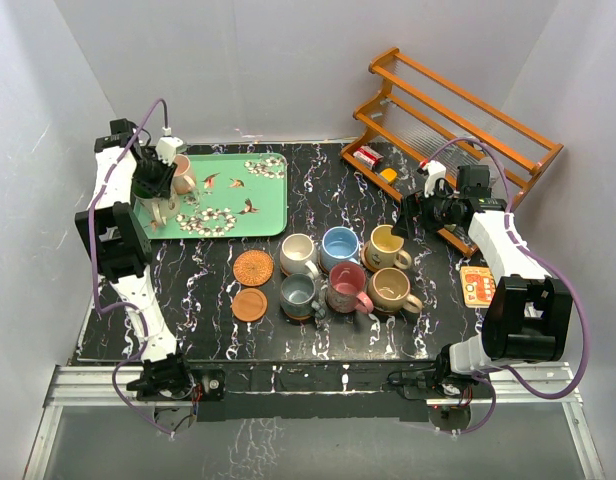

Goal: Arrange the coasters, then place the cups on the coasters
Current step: Pick up the cup from the tray.

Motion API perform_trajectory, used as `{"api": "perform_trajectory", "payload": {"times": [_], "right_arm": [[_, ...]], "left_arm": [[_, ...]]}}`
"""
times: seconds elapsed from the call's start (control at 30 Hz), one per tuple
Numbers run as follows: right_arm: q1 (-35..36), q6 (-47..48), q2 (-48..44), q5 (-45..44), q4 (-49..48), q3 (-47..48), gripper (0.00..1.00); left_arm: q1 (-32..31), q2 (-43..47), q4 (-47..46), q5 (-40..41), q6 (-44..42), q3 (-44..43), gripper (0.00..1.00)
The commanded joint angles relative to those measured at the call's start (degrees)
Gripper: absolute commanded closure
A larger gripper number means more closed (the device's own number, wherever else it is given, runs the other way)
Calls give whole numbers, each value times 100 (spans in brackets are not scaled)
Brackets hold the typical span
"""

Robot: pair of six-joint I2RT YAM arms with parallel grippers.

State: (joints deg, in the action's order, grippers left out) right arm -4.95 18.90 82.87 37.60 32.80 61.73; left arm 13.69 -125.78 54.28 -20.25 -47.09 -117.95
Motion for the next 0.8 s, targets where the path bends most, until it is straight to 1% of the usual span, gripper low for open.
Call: {"api": "perform_trajectory", "payload": {"times": [0.0, 0.17, 0.37, 0.47, 0.57, 0.77], "right_arm": [[-27, -54, -91, 45, -209, 278, 2], [-31, -57, -98, 45, -211, 278, 2], [-30, -58, -84, 45, -216, 277, 2], [-31, -62, -72, 46, -211, 278, 2], [-31, -62, -69, 45, -214, 286, 2], [-26, -73, -95, 52, -209, 286, 2]], "left_arm": [[-21, 220, 131, -182, 89, 168, 82], [-32, 159, 216, -99, 135, 146, 86], [-41, 407, 397, 5, 490, 64, 96], [-87, 804, 407, 6, 772, 247, 100], [-207, 1317, 382, 31, 1097, 619, 100], [-807, 2529, 410, 489, 1985, 1361, 100]]}}
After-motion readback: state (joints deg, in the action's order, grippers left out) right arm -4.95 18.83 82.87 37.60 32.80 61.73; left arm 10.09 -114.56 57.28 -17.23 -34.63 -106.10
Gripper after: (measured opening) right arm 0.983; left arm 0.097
